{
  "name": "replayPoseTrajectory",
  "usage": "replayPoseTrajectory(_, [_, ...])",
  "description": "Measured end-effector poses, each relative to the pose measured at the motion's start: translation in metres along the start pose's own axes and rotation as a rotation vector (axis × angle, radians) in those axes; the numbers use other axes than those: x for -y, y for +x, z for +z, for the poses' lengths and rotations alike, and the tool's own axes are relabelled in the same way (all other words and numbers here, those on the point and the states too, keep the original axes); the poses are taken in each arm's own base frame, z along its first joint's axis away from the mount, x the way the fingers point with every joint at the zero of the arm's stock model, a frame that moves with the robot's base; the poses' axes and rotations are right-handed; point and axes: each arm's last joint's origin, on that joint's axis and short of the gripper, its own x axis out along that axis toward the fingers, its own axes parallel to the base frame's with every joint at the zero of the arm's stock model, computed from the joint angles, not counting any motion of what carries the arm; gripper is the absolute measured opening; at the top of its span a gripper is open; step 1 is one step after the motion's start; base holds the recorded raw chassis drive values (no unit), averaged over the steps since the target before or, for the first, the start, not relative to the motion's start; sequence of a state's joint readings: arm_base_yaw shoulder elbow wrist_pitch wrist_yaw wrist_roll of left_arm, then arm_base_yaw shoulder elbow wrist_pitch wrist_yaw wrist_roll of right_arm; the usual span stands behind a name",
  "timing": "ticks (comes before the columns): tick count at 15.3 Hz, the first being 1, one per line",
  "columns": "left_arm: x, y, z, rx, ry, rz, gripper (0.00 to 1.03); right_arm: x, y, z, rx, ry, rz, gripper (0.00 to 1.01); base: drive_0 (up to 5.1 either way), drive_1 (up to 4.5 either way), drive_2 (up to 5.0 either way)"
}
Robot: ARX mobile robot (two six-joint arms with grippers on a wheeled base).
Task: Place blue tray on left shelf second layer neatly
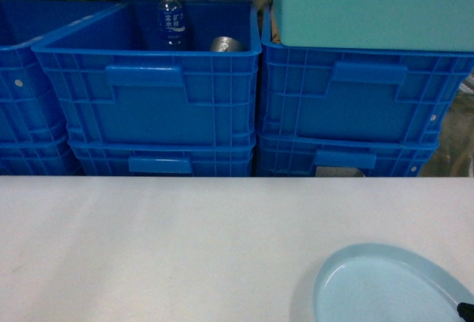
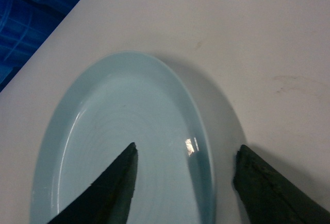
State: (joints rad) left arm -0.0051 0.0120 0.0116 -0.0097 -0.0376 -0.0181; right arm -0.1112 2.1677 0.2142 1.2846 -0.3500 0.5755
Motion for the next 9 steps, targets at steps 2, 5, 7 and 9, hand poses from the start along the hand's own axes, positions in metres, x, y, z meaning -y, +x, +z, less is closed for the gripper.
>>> replayPoseTrajectory(2, [0.000, 0.000, 0.000, 0.000, 0.000, 0.000, 0.98, 0.002, 0.001, -0.001, -0.003, 0.005, -0.020, 0.40, 0.0, 0.00, 0.0])
replayPoseTrajectory(5, [0.000, 0.000, 0.000, 0.000, 0.000, 0.000, 0.98, 0.016, -0.008, -0.001, -0.029, 0.036, -0.020, 0.05, 0.0, 0.00, 0.0])
replayPoseTrajectory(7, [0.000, 0.000, 0.000, 0.000, 0.000, 0.000, 0.98, 0.028, -0.019, 0.002, -0.040, 0.047, -0.004, 0.02, 0.0, 0.00, 0.0])
replayPoseTrajectory(9, [0.000, 0.000, 0.000, 0.000, 0.000, 0.000, 0.98, 0.040, -0.032, 0.009, -0.016, 0.088, 0.013, 0.02, 0.0, 0.00, 0.0])
